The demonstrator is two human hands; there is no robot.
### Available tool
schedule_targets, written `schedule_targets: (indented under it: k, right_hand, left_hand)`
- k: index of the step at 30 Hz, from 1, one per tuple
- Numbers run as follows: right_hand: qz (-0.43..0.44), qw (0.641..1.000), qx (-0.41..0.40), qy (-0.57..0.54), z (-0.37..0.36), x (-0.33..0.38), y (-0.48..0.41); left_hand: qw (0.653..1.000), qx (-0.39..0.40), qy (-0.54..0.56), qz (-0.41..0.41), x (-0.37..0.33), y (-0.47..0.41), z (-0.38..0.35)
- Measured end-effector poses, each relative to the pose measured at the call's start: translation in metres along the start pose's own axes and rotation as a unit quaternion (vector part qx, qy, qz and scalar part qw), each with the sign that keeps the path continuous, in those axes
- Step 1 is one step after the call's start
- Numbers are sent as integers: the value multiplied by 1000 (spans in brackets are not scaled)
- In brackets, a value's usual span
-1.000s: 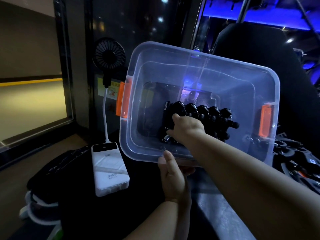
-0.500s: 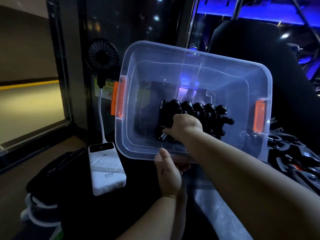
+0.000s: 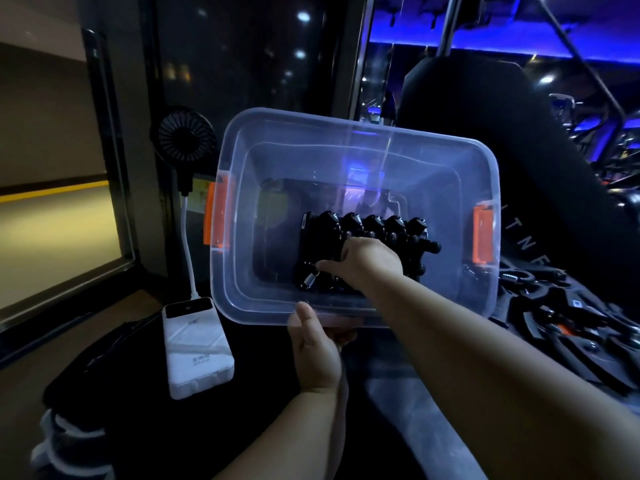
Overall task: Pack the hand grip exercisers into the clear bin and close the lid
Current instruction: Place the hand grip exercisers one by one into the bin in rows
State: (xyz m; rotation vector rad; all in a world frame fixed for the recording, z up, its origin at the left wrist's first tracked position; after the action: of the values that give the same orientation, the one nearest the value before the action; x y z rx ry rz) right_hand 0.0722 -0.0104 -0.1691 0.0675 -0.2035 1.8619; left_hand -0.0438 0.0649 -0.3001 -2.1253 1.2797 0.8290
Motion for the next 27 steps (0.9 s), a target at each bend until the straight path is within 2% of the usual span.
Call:
schedule_targets:
  k: [5,11,17,23,27]
  right_hand:
    - [-30,998,-19,-49,9,-30,19]
    - [-45,987,-106,-116,29,-84,54]
    - [-44,977,-152,-140,42,-131,88]
    - [-44,941,-265,-205,52,-185,129]
    - [-113,927,-268,-237,34,-248,145]
  left_hand:
    - [1000,3,-21,-14,-5,0,0]
    - [998,1,-51,-37,-11,1,-4]
    - [993,-25,-104,-44,-12,2,2]
    - [989,-36,-127,-61,-14,2,3]
    - [988,-37,-136,-69,-15,1,2]
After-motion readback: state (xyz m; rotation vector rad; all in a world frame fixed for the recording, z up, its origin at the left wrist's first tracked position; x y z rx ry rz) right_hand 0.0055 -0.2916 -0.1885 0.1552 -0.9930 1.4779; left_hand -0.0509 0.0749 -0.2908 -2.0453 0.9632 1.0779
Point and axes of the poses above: each hand's wrist, its own y-axis away from the middle knuckle, its own z-axis out of the back of the hand, x = y × z, the point moved 10 cm from there along -y, towards the middle knuckle, and after that the axes turned 13 degrees about x, right-handed, at the moved point
